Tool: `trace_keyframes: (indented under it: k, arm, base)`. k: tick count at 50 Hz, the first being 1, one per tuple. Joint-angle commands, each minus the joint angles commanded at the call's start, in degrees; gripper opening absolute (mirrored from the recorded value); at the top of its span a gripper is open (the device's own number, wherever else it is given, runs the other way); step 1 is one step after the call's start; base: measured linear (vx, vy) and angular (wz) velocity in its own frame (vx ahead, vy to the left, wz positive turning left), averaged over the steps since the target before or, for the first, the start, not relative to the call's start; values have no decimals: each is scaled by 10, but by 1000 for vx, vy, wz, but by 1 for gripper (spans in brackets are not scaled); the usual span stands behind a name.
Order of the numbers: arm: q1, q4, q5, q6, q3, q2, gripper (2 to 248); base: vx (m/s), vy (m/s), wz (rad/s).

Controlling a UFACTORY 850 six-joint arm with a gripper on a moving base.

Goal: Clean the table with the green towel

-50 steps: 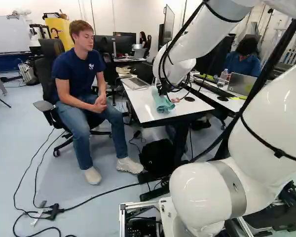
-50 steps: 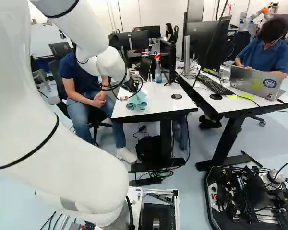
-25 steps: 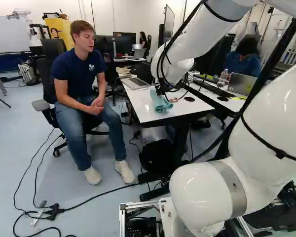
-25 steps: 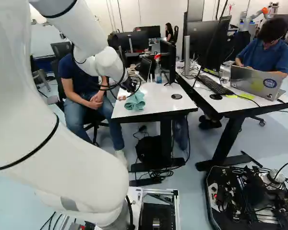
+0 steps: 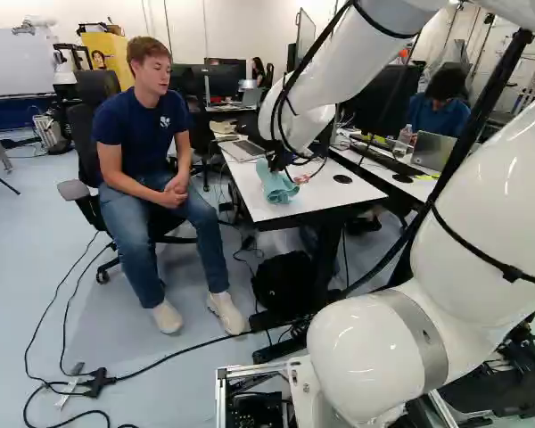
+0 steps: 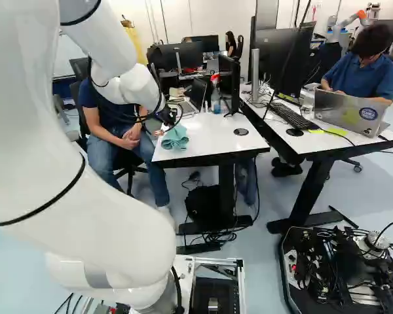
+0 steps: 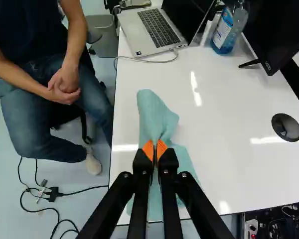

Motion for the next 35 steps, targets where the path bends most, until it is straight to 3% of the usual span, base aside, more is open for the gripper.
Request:
trace_keyframes:
  k: [14, 35]
  arm:
    - [28, 7, -1, 0, -12, -12, 32]
    - [61, 72, -14, 0, -25, -26, 32]
  base:
    - [0, 0, 0]
    - [0, 0, 0]
